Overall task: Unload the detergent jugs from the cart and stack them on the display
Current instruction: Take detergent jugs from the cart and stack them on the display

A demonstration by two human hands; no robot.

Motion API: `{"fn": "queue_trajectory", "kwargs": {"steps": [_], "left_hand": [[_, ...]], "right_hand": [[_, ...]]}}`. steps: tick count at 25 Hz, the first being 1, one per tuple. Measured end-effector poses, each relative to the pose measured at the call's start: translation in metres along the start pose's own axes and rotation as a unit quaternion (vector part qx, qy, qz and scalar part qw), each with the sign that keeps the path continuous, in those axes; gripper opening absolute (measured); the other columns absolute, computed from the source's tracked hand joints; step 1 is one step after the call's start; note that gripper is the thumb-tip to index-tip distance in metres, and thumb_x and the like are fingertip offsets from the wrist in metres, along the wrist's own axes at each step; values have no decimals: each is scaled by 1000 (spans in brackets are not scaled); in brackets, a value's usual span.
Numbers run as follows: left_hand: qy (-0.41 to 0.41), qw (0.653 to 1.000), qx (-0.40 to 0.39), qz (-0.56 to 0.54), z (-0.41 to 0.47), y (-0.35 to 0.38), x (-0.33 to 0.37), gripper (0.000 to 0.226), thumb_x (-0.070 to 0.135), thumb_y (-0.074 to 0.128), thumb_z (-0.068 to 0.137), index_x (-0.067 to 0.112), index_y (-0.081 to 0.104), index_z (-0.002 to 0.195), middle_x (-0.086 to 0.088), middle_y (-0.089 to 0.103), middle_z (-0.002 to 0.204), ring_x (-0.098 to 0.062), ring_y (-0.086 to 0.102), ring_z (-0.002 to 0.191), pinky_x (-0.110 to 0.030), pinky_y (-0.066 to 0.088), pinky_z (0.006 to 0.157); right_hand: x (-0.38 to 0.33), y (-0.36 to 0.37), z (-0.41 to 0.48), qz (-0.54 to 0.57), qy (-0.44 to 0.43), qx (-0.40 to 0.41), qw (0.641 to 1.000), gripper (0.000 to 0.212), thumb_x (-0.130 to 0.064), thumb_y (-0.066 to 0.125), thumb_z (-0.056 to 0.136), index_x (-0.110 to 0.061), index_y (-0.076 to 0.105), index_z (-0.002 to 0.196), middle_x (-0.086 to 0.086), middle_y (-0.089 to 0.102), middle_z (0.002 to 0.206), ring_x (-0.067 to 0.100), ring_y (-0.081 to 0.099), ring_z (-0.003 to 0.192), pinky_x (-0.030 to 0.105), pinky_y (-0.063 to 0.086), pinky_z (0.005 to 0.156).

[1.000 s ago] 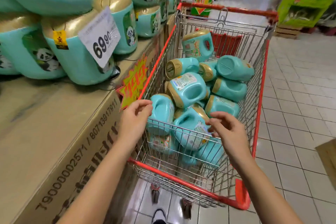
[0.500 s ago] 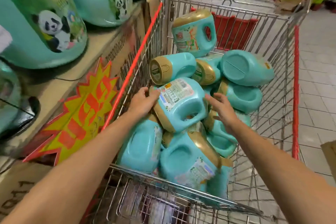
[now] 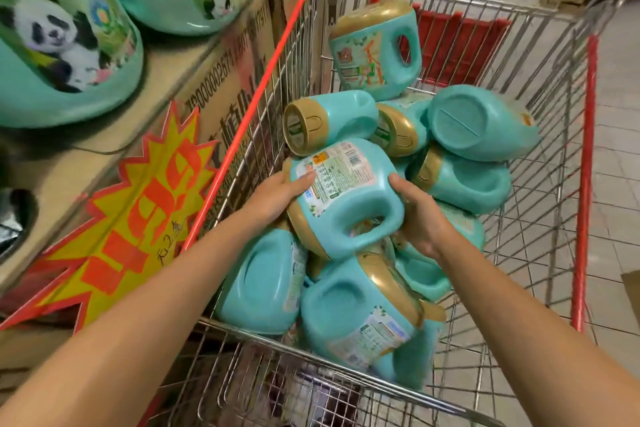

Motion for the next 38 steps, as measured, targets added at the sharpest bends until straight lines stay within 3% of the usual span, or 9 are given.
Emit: {"fn": "queue_trajectory", "kwargs": {"steps": [8,11,15,18,24,27,31,35,38], "left_hand": [[76,966,74,-236,-137,22,62,59,15,67,88,20,44,142,-1,62,131,-19,62,116,-37,49,100],[77,959,73,-263,-186,28,64,62,8,66,87,21,43,142,10,64,123,-10,63,112,-28,52,95],[84,985,124,-89,-240,26,68,51,20,68,88,27,48,134,13,59,117,-11,58,112,-31,46,99],[132,979,157,-23,-268,24,79,35,29,68,88,30,57,121,13,62,113,1,59,104,-23,47,91],[-29,965,54,-257,-265,27,86,31,46,56,91,26,61,115,4,67,106,-16,65,99,-44,55,85],[-75,965,-1,-250,-258,31,78,41,57,54,87,24,69,106,5,76,81,-15,72,75,-37,59,70],[-140,925,-63,-347,-253,34,60,52,51,70,72,16,70,110,-11,76,98,-25,74,78,-37,60,64],[-126,931,-30,-341,-250,37,51,50,40,78,54,13,72,96,-10,77,90,-21,74,69,-33,60,54],[-76,929,6,-361,-247,39,47,49,36,77,56,11,72,98,-13,76,94,-22,74,73,-32,61,59]], "right_hand": [[-25,26,-124,-3,-64,-11,998,106,-48,89,42,-14,48,134,14,66,116,25,65,93,38,56,75],[7,37,-167,96,-71,31,992,85,-23,77,61,-7,45,138,21,63,123,30,63,97,37,57,78],[33,53,-206,167,-124,73,975,70,-16,65,67,-2,49,133,29,59,126,36,61,102,43,57,79],[32,63,-224,34,-191,158,968,97,-22,82,51,-14,42,139,16,59,128,24,64,106,36,57,79],[5,84,-249,-357,-398,227,814,109,-54,82,42,-23,34,135,-6,37,137,-2,34,129,14,25,109],[8,99,-254,-473,-485,186,711,101,-51,83,56,-12,36,136,6,40,136,17,38,130,34,32,110],[19,96,-260,-557,-527,146,625,93,-45,80,64,-13,34,138,12,36,141,34,39,132,53,38,104],[19,89,-263,-553,-524,126,635,86,-52,74,71,-17,33,138,8,33,143,30,34,136,49,33,108],[10,77,-260,-499,-462,83,729,82,-64,69,72,-31,36,139,-6,34,146,18,33,139,36,31,111]]}}
Point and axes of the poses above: each hand's wrist, its own z-axis towards the middle knuckle, its own y-axis out of the palm, x = y × z, the point moved 4 cm from there along z, towards the middle knuckle
